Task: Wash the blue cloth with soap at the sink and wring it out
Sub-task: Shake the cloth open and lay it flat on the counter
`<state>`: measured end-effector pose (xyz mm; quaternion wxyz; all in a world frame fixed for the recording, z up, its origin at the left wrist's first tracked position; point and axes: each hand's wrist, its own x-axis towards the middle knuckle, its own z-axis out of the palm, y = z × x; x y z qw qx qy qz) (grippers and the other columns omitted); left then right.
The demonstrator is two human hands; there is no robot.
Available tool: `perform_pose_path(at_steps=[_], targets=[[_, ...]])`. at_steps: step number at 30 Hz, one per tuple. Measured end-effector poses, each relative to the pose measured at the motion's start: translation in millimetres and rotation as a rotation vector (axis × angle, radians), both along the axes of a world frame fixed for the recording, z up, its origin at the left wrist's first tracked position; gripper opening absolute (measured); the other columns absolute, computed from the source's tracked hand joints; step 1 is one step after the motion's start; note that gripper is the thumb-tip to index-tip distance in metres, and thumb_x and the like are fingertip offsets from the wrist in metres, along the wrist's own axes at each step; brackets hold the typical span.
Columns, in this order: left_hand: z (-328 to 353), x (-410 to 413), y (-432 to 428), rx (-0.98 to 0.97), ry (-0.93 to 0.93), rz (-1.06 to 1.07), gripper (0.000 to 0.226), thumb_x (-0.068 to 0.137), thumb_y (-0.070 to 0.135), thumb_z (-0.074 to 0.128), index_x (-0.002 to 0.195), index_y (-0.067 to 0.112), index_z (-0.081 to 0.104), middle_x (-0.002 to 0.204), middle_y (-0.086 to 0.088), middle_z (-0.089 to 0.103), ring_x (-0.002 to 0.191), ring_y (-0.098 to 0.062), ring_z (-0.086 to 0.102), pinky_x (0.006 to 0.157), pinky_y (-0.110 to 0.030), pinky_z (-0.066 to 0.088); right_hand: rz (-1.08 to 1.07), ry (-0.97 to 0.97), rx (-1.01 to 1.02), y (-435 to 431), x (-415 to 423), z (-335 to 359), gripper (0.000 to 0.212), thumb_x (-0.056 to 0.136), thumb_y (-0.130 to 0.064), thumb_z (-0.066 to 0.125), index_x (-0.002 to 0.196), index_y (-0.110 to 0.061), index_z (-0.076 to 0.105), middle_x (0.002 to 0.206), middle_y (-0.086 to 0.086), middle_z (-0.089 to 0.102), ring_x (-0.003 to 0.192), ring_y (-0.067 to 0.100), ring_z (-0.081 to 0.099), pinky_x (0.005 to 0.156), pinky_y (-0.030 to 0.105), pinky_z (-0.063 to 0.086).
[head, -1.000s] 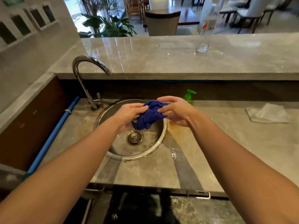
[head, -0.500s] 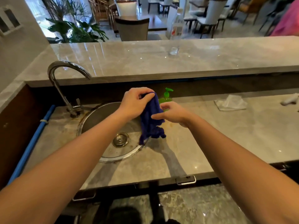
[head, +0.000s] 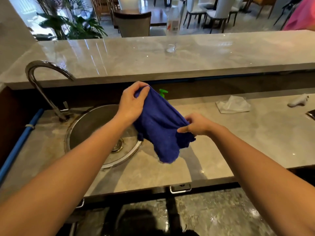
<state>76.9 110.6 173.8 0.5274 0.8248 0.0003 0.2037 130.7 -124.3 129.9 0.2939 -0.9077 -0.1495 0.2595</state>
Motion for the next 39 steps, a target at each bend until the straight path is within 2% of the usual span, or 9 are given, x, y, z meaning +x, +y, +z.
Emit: perform_pose_path(at_steps=[4,8,12,17,23,27,31,36,39], targets=[[-5,17,-10,0.038,0.002,0.069,0.011,0.098,0.021,0.056,0.099,0.024,0.066,0.089,0.018,0.063,0.082,0.007,0.056,0.079,-0.02,0.045,0.028,-0.026,0.019,-34,26,5,0.015,0.088,-0.02,0.074,0.102,-0.016,0.07,0.088,0.0,0.068,0.08,0.019,0.066,0.056,0.024,0.049],[-9,23,-11,0.026,0.035,0.189,0.012,0.097,0.024,0.058,0.096,0.031,0.068,0.084,0.014,0.066,0.078,-0.01,0.063,0.07,-0.037,0.055,0.088,-0.225,-0.053,-50,52,21,0.023,0.088,-0.028,0.075,0.106,-0.015,0.07,0.096,0.005,0.069,0.09,0.024,0.067,0.065,0.03,0.054],[-16,1,-6,0.103,0.055,0.255,0.018,0.097,0.022,0.058,0.111,0.025,0.068,0.095,0.012,0.068,0.089,-0.004,0.065,0.08,-0.025,0.055,0.151,-0.353,-0.086,-63,59,35,0.027,0.085,-0.026,0.079,0.105,-0.012,0.068,0.099,0.005,0.068,0.093,0.021,0.064,0.083,0.039,0.058],[-66,-42,-7,0.214,0.159,0.144,0.02,0.093,0.016,0.062,0.104,0.032,0.068,0.094,0.013,0.068,0.089,-0.009,0.067,0.078,-0.023,0.054,0.287,-0.395,-0.182,-87,57,-2,0.02,0.082,-0.009,0.077,0.1,-0.011,0.07,0.093,0.004,0.057,0.089,0.023,0.055,0.074,0.031,0.039],[-169,-118,-11,0.621,0.534,-0.291,0.023,0.088,0.043,0.063,0.093,0.028,0.079,0.09,0.012,0.072,0.084,-0.003,0.066,0.078,-0.029,0.054,0.51,-0.138,-0.4,-117,9,-115,0.008,0.074,-0.005,0.072,0.081,-0.008,0.07,0.077,0.006,0.061,0.077,0.029,0.058,0.063,0.031,0.033],[-207,-140,-13,0.661,0.588,-0.343,0.019,0.082,0.025,0.072,0.1,0.026,0.078,0.1,0.008,0.069,0.089,-0.009,0.066,0.083,-0.031,0.055,0.527,0.056,-0.518,-130,-10,-141,0.021,0.073,-0.01,0.076,0.079,-0.018,0.058,0.084,0.009,0.068,0.077,0.023,0.056,0.067,0.03,0.044],[-206,-129,-14,0.703,0.651,-0.362,0.019,0.082,0.027,0.073,0.1,0.026,0.078,0.096,0.009,0.07,0.086,-0.011,0.066,0.079,-0.032,0.054,0.54,0.019,-0.537,-137,-12,-144,0.011,0.077,-0.017,0.071,0.079,-0.017,0.06,0.081,0.005,0.058,0.075,0.026,0.052,0.065,0.029,0.041],[-182,-88,-16,0.347,0.762,-0.231,0.014,0.084,0.017,0.073,0.091,0.027,0.079,0.08,0.01,0.074,0.076,-0.011,0.068,0.074,-0.033,0.055,0.416,0.045,-0.48,-140,14,-113,0.024,0.075,-0.025,0.078,0.067,-0.018,0.057,0.067,-0.001,0.055,0.07,0.024,0.054,0.064,0.029,0.044],[-161,-50,-17,0.001,0.702,0.012,0.018,0.086,0.004,0.069,0.097,0.016,0.075,0.08,-0.001,0.071,0.065,-0.005,0.062,0.063,-0.021,0.053,0.159,-0.046,-0.257,-137,44,-91,0.02,0.077,-0.008,0.072,0.073,-0.018,0.056,0.074,0.001,0.06,0.075,0.024,0.056,0.057,0.024,0.041]])
